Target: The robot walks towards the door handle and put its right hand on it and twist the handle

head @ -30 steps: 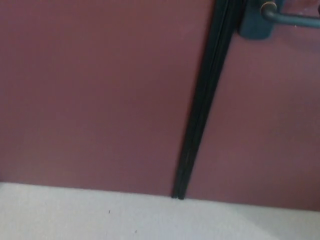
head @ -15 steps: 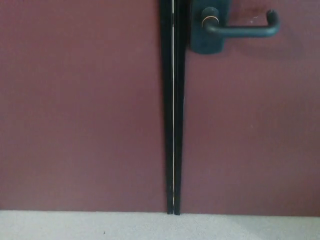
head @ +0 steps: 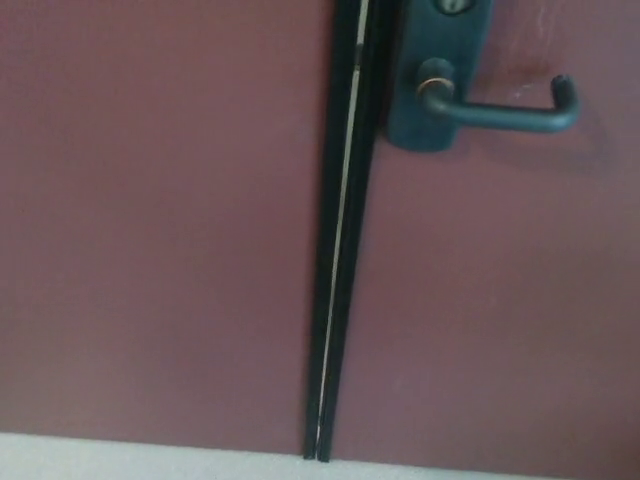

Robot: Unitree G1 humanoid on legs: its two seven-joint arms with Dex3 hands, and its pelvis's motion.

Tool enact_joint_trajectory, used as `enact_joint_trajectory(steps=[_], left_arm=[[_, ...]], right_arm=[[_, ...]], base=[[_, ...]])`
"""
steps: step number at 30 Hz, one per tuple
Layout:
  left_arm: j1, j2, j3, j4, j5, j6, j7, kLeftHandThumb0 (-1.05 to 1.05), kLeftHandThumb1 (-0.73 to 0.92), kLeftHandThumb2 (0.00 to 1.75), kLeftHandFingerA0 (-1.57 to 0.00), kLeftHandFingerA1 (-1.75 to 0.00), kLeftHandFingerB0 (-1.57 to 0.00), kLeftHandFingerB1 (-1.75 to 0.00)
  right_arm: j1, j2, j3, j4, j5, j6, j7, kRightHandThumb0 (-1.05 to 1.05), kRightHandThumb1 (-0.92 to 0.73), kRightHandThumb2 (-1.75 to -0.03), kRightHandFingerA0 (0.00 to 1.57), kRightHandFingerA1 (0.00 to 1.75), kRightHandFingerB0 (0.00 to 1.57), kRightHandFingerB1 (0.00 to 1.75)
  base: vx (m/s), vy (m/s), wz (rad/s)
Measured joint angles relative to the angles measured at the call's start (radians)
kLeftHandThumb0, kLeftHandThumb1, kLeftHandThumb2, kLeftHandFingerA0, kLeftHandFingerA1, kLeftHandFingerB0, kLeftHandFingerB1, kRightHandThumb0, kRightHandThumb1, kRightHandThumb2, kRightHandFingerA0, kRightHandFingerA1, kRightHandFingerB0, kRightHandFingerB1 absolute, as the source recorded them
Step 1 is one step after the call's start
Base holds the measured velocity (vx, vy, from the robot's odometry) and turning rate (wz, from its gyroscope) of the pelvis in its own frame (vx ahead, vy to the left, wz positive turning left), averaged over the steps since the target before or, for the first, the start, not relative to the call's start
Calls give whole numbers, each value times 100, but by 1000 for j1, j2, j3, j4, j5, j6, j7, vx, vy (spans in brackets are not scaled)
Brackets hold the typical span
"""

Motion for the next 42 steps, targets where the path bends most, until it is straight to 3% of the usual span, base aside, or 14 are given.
enact_joint_trajectory(steps=[12, 13, 19, 20, 21, 23, 24, 27, 42], left_arm=[[-9, -10, 10, -6, -1, -4, -7, -30, 41, 62, -49, -50, -37, -43], [-5, -10, 10, -5, -1, -4, -7, -30, 41, 62, -49, -50, -37, -43], [-5, -9, 7, -2, 1, -5, -4, -30, 41, 62, -49, -50, -38, -43], [-8, -1, 7, -3, 1, -8, -3, -26, 47, 54, -53, -45, -40, -37], [-12, 2, 7, -2, 1, -8, -2, -30, 41, 62, -49, -50, -38, -44], [-14, 0, 6, -2, 2, -9, -2, -30, 41, 62, -50, -50, -38, -44], [-15, 0, 6, -3, 3, -10, -3, -24, 48, 54, -54, -45, -40, -37], [-19, 2, 5, -3, 6, -11, -2, -24, 48, 54, -54, -45, -40, -37], [-17, -2, 5, -27, 9, -17, -10, -24, 48, 54, -56, -46, -41, -38]], right_arm=[[-16, -10, -10, 9, 2, 5, 6, -35, -51, -67, 55, 48, 44, 43], [-16, -10, -8, 11, 2, 7, 6, -29, -57, -57, 58, 42, 48, 38], [-21, -6, 6, 20, -1, 15, 4, -30, -58, -57, 57, 41, 48, 38], [-26, 0, 7, 19, -1, 14, 5, -30, -58, -57, 54, 41, 47, 38], [-30, 1, 7, 18, -1, 14, 5, -31, -58, -57, 54, 40, 47, 37], [-31, 0, 11, 18, -2, 15, 5, -31, -59, -57, 54, 40, 47, 37], [-32, 0, 15, 18, -2, 17, 4, -31, -59, -58, 53, 40, 46, 37], [-31, 1, 20, 21, -3, 23, 4, -31, -59, -58, 53, 40, 46, 37], [-51, -9, 22, 15, -1, 28, 10, -31, -60, -58, 53, 40, 46, 37]], base=[[181, -143, -6], [91, 7, -8], [335, 126, -1], [347, 218, -40], [356, 216, 12], [310, 58, 3], [191, 29, 7], [213, 7, 8], [199, -152, 7]])
